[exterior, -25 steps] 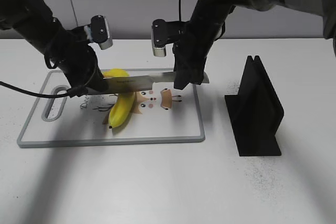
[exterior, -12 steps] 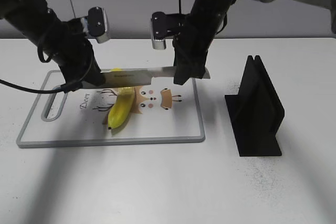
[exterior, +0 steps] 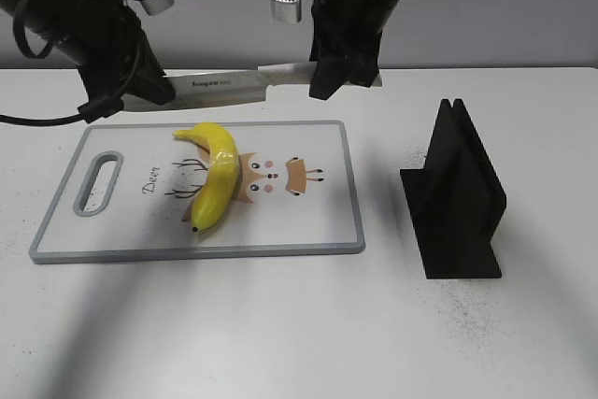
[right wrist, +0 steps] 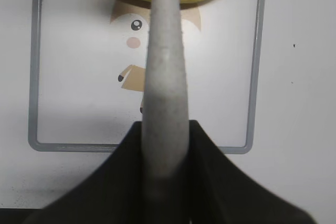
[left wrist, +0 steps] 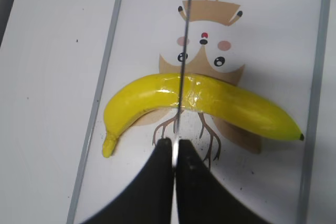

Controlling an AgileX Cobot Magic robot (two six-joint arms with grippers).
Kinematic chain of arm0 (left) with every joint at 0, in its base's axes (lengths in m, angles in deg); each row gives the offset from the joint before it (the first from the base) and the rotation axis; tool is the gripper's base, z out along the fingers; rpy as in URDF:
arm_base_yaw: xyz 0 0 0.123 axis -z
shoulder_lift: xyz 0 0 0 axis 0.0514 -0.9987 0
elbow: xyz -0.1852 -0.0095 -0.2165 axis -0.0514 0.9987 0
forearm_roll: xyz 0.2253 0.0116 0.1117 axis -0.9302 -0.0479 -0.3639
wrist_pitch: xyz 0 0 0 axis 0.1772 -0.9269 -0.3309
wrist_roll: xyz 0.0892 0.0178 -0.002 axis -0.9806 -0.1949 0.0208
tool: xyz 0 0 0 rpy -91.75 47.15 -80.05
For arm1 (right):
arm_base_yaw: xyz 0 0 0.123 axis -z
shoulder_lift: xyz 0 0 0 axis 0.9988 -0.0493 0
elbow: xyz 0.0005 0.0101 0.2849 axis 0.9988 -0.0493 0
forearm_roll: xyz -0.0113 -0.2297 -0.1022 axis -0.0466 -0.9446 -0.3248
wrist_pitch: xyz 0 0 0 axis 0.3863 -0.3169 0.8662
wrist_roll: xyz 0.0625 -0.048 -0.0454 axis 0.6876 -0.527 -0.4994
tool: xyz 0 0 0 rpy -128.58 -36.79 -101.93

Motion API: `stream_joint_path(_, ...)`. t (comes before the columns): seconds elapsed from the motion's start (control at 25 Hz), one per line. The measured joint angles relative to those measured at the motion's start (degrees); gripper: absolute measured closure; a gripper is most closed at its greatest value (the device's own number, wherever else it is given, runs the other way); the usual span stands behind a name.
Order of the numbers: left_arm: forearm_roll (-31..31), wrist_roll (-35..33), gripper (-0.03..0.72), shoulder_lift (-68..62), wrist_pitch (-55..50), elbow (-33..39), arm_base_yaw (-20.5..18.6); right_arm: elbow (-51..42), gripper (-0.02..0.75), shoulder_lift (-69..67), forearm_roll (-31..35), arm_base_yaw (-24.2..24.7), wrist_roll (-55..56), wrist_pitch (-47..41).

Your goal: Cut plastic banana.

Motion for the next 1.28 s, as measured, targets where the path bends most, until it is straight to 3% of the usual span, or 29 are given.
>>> stream_joint_path(0.12,0.5,0.06,0.701,0.0,0.0,0.0,0.0,0.0,0.575,0.0,0.0,0.0,0.0,-0.01)
stream_joint_path(0.24,2.72,0.38,0.606,0.0,0.53,0.0,-0.18,0.0,0.575,0.0,0.0,0.0,0.45,-0.3)
stream_joint_path(0.48,5.46,0.74,0.122,0.0,2.44,-0.24,-0.18,-0.05,0.575,0.0,-0.22,0.0,0.56,-0.42)
stream_joint_path(0.56,6.83,0.79,0.061,0.06,3.48,-0.24,-0.18,-0.05,0.575,0.0,-0.25,0.0,0.56,-0.41)
stream_joint_path(0.76,9.25,1.48,0.039,3.02,4.89,-1.12,-0.18,-0.05,0.575,0.03,-1.05,0.0,1.1,-0.48)
stream_joint_path(0.88,8.64,6.26,0.039,6.22,5.46,-1.49,-0.38,-0.05,0.575,0.83,-2.35,0.0,4.37,-0.59)
stream_joint_path(1.08,0.24,25.9,0.042,11.33,5.66,-1.55,-1.19,-0.05,0.575,4.29,-4.28,0.0,16.6,-0.67)
stream_joint_path(1.28,-15.54,49.14,0.05,16.51,3.52,-1.55,-1.43,-0.05,0.575,7.84,-5.39,0.0,31.48,-0.84)
